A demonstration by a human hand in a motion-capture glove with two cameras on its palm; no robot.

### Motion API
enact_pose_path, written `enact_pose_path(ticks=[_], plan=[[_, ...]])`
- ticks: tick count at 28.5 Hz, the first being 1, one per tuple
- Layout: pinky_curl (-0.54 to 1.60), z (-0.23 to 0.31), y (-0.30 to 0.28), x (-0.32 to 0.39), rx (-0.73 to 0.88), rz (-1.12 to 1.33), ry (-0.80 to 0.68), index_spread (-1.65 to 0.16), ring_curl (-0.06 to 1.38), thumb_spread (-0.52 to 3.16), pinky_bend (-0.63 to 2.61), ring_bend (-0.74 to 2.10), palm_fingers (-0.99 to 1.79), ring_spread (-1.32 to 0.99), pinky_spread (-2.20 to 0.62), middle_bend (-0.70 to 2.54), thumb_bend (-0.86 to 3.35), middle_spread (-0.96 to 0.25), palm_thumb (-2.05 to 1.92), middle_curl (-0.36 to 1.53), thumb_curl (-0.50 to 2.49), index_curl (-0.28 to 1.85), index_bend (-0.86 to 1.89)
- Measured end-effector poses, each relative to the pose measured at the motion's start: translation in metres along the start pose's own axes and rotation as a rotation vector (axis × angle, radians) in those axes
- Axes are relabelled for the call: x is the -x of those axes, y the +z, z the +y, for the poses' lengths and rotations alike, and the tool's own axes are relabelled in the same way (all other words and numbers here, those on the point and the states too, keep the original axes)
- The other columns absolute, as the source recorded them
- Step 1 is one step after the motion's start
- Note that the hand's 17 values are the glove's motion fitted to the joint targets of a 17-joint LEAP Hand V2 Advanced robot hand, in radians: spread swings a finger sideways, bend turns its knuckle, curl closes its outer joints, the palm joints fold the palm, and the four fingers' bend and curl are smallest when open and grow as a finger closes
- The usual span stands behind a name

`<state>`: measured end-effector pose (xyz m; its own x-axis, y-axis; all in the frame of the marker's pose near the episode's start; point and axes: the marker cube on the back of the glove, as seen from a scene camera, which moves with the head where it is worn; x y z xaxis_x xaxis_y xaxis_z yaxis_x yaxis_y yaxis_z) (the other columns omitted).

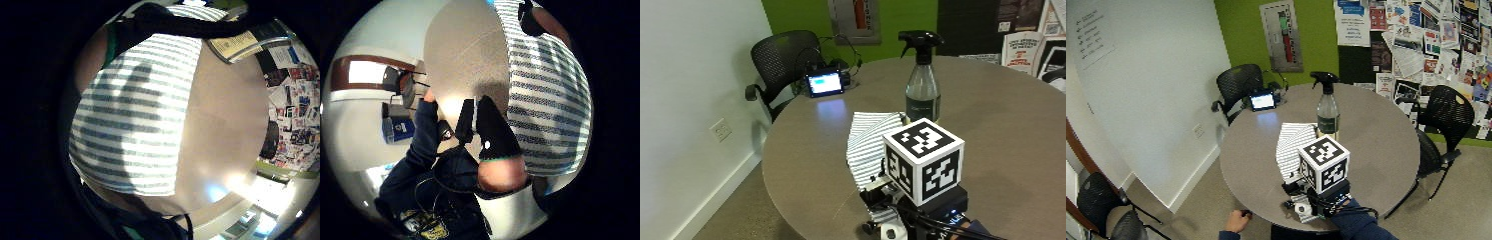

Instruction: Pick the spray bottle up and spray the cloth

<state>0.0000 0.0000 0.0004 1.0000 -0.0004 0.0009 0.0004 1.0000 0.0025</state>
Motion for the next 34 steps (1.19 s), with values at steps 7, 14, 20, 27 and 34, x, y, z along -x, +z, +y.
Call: enact_pose_path(ticks=[7, 14, 20, 27, 34], plan=[[0.14, 0.000, 0.002, 0.004, -0.003, -0.018, 0.003, -0.29, 0.14, 0.79, 0.21, 0.28, 0.58, -0.03, 0.20, 0.26, 0.22, -0.05, 0.37, 0.14, 0.14, 0.21, 0.36], [0.18, 0.001, 0.000, 0.003, -0.003, -0.015, 0.006, -0.34, 0.18, 1.01, 0.18, 0.27, 0.59, -0.03, 0.24, 0.24, 0.19, -0.06, 0.38, 0.20, 0.20, 0.26, 0.32], [0.19, 0.002, -0.001, 0.003, -0.007, -0.019, 0.006, -0.34, 0.20, 1.10, 0.17, 0.26, 0.60, -0.04, 0.26, 0.22, 0.16, -0.06, 0.39, 0.23, 0.24, 0.29, 0.31], [0.20, 0.005, 0.000, 0.000, -0.005, -0.023, 0.010, -0.35, 0.22, 1.17, 0.16, 0.26, 0.61, -0.04, 0.27, 0.21, 0.12, -0.06, 0.40, 0.26, 0.28, 0.31, 0.28], [0.21, 0.020, -0.012, -0.020, -0.050, -0.055, 0.009, -0.35, 0.23, 1.20, 0.16, 0.24, 0.62, -0.05, 0.27, 0.19, 0.09, -0.06, 0.42, 0.28, 0.31, 0.34, 0.27]])
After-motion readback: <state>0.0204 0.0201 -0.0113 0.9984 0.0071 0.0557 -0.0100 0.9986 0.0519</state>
